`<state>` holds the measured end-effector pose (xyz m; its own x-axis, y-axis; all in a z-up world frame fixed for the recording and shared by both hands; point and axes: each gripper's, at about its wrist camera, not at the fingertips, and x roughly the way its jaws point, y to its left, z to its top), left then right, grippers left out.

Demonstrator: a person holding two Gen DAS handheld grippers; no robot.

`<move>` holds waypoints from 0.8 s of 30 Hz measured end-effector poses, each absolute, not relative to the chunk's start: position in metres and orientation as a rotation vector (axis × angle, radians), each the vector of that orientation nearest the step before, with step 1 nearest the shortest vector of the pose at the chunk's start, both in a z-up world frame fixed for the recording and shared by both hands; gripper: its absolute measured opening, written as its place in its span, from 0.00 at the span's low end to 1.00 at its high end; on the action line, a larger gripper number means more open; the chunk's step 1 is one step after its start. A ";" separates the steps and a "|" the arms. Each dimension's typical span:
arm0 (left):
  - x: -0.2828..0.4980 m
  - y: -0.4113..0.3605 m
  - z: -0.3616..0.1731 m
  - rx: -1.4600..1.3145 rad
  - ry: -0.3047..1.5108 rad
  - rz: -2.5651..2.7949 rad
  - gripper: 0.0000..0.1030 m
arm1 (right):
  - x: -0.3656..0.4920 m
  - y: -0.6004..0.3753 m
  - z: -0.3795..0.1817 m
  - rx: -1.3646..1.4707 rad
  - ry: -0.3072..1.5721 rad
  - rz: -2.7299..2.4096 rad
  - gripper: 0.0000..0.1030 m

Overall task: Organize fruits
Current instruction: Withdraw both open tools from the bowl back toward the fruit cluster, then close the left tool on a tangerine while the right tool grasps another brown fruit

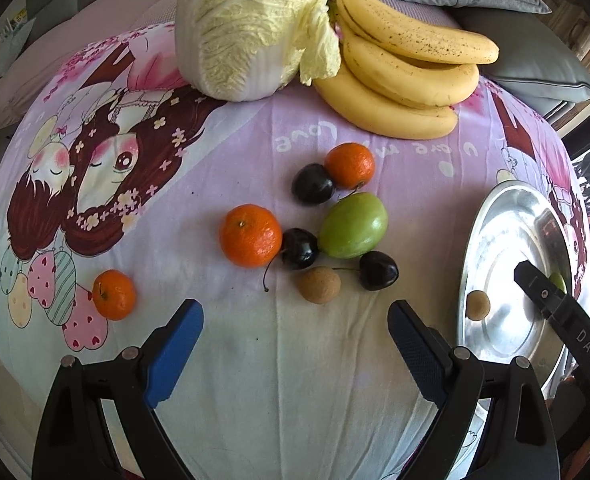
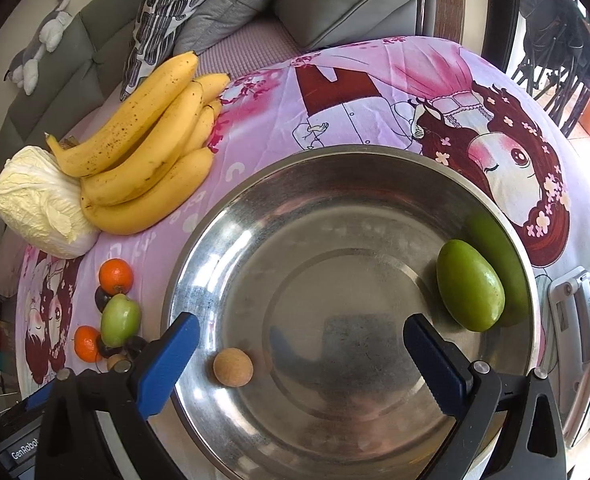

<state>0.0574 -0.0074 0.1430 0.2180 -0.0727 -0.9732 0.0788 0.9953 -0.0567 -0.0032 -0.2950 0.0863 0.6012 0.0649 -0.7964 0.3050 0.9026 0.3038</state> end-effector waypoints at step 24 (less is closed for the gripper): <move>0.067 0.114 0.154 -0.246 1.384 -0.036 0.91 | 0.008 -0.195 0.109 0.372 1.026 -0.010 1.00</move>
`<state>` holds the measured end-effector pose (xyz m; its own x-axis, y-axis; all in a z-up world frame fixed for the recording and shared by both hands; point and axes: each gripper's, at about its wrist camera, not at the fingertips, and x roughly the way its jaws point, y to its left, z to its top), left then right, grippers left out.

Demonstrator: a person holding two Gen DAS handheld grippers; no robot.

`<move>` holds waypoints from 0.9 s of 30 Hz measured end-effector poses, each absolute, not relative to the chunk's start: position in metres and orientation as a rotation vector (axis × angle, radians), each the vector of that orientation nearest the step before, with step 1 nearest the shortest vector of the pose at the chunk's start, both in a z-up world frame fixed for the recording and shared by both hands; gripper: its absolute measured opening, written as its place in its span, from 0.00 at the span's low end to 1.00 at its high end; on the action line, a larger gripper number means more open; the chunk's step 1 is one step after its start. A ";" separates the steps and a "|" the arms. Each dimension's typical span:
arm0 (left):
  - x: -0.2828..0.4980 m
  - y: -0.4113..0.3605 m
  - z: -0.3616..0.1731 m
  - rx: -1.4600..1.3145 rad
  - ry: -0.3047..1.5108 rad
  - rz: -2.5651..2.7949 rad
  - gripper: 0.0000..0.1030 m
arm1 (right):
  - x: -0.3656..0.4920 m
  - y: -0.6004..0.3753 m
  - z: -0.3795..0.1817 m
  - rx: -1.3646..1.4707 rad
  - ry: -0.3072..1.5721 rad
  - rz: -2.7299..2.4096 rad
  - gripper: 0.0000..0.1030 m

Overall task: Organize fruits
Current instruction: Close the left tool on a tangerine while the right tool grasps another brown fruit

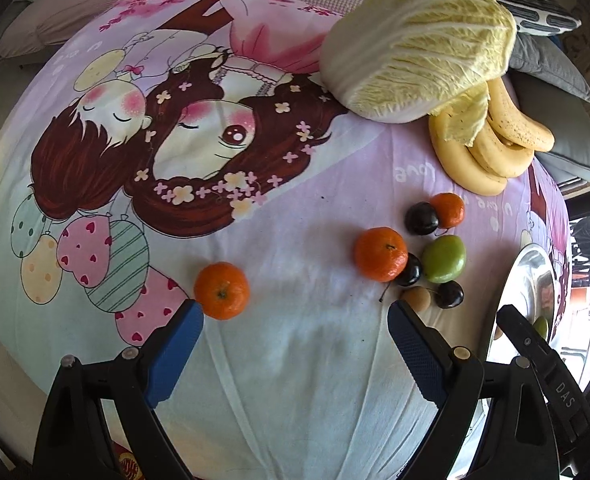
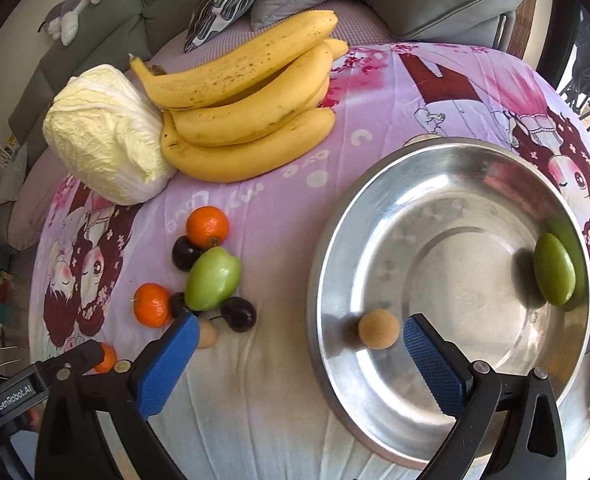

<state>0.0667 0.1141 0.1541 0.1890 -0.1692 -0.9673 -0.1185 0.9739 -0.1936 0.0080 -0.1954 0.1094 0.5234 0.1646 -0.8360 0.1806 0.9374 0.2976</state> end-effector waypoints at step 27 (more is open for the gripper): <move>0.069 0.154 0.113 -0.280 1.389 0.068 0.74 | 0.031 -0.102 0.086 0.267 1.123 0.077 0.58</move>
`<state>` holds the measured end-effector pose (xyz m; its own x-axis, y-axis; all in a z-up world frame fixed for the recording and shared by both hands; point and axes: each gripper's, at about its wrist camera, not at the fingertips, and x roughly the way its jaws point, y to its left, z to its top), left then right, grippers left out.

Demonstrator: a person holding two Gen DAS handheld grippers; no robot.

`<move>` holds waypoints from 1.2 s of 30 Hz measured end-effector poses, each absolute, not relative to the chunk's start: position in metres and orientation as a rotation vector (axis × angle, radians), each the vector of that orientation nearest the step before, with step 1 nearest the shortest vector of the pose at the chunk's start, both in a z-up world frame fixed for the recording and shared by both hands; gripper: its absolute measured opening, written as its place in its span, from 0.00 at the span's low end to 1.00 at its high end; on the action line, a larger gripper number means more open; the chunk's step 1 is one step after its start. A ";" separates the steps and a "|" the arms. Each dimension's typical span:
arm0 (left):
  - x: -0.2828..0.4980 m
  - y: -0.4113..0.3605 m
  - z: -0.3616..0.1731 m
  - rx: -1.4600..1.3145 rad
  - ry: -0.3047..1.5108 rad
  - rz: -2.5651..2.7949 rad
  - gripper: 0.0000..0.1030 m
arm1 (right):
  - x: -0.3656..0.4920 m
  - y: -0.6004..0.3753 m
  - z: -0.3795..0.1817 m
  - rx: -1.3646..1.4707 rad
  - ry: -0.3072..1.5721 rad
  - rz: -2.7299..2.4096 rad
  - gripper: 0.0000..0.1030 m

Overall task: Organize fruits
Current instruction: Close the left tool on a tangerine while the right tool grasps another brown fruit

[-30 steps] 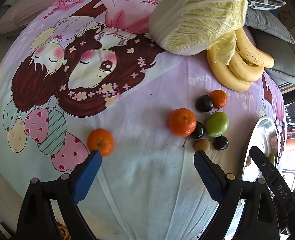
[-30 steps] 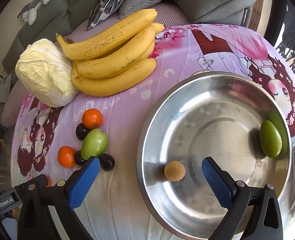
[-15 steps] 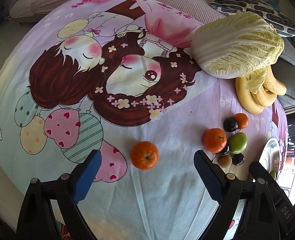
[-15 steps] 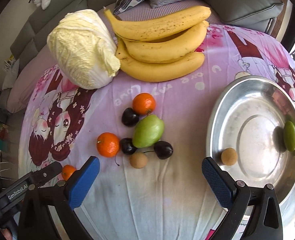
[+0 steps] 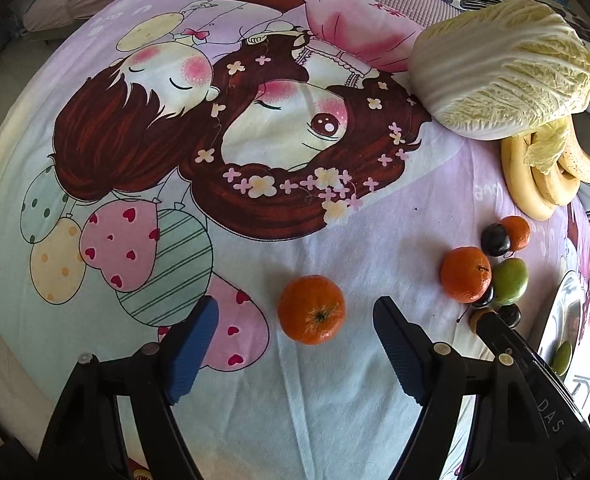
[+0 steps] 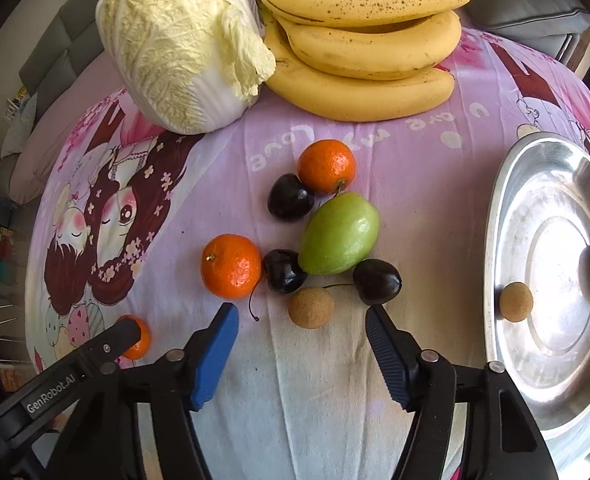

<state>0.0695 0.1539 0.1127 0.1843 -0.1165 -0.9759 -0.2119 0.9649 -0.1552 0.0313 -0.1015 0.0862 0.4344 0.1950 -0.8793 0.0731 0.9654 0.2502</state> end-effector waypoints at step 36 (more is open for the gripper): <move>0.061 0.155 0.109 -0.358 1.363 -0.044 0.36 | 0.011 -0.117 0.096 0.306 0.999 0.187 0.28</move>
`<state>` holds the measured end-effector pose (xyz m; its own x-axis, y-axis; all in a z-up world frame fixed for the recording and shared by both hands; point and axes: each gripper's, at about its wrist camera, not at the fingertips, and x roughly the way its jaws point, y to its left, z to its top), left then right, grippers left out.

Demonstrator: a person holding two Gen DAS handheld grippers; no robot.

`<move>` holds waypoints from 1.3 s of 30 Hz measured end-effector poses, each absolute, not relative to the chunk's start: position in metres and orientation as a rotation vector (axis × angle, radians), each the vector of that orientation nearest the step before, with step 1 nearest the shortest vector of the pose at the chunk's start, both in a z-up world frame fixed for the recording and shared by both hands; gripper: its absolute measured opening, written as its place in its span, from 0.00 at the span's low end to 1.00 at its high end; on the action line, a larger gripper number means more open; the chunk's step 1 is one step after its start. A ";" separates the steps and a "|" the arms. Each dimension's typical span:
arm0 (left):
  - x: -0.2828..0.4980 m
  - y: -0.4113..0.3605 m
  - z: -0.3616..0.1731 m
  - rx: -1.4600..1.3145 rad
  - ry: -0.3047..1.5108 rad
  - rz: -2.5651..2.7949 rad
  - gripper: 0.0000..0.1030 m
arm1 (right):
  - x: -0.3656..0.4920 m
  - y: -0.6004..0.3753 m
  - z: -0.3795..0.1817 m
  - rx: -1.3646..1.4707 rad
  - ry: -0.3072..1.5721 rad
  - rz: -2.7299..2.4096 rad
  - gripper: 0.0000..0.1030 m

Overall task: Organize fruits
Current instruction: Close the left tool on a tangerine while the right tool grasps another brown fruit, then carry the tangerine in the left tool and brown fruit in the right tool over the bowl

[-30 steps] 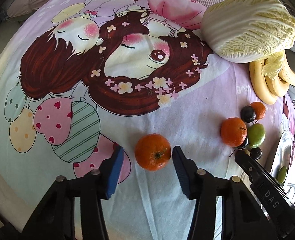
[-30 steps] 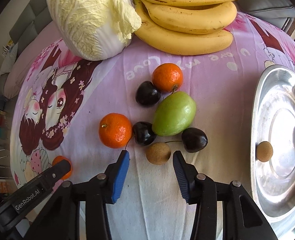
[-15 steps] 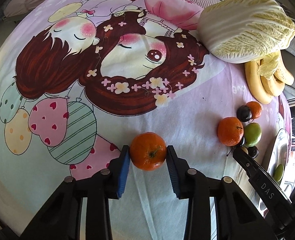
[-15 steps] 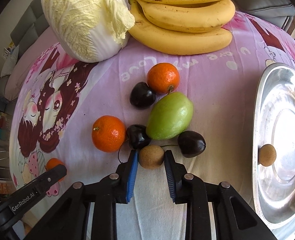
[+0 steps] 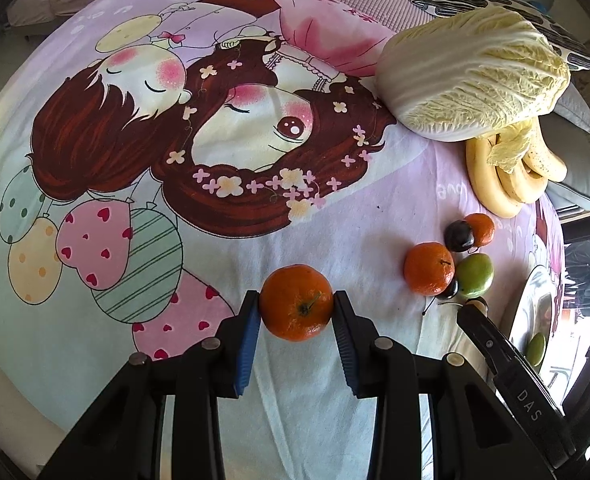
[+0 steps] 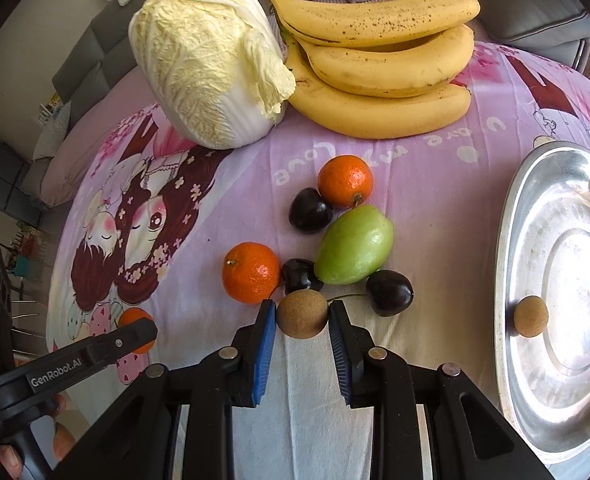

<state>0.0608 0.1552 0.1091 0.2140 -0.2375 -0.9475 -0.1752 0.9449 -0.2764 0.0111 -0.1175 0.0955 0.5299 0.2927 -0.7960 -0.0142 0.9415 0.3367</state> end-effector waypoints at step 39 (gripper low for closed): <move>0.084 0.038 0.146 -0.169 1.390 -0.142 0.37 | -0.003 -0.161 0.128 0.338 0.918 0.187 0.28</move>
